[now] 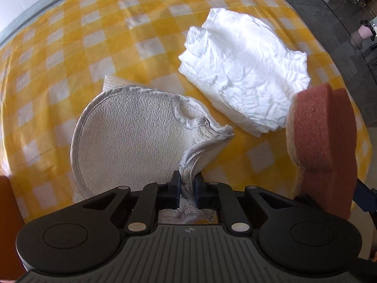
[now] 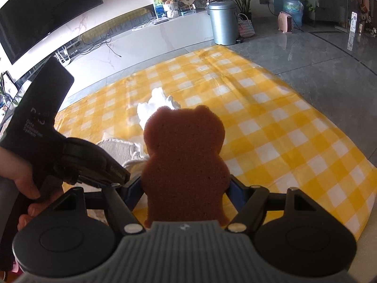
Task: Organize soft objects
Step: 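Grasp and lift the white terry bib with the left tool while the right holds the sponge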
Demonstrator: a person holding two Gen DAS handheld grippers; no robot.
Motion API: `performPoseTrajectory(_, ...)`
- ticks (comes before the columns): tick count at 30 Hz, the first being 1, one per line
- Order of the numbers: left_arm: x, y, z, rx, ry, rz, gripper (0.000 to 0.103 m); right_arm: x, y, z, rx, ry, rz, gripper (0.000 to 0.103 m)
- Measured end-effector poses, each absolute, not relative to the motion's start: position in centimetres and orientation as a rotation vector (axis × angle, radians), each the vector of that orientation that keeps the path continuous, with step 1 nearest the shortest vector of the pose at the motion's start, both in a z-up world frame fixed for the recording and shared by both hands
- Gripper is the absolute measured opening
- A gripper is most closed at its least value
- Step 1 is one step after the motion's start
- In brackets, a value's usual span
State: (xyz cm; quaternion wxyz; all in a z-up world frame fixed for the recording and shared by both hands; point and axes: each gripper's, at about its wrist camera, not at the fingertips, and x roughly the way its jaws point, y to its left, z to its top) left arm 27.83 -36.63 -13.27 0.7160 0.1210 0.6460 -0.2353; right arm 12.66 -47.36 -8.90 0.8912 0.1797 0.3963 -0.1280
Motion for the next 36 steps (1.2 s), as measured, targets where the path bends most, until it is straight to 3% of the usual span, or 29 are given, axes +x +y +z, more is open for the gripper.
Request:
performPoseTrajectory(9, 23.6, -35.5, -12.8, 0.22, 1.517, -0.642, 0.012, 9.6, -49.8, -6.5, 0.37, 0.726, -0.351, 0.072)
performPoseTrajectory(19, 18.5, -31.2, -4.5, 0.199, 1.304, -0.812, 0.011, 9.3, -49.9, -6.1, 0.38, 0.712, -0.36, 0.072)
performPoseTrajectory(36, 13.1, -19.5, 3.7, -0.186, 0.988, -0.929, 0.011, 9.2, -46.6, -3.4, 0.308, 0.649, -0.302, 0.072)
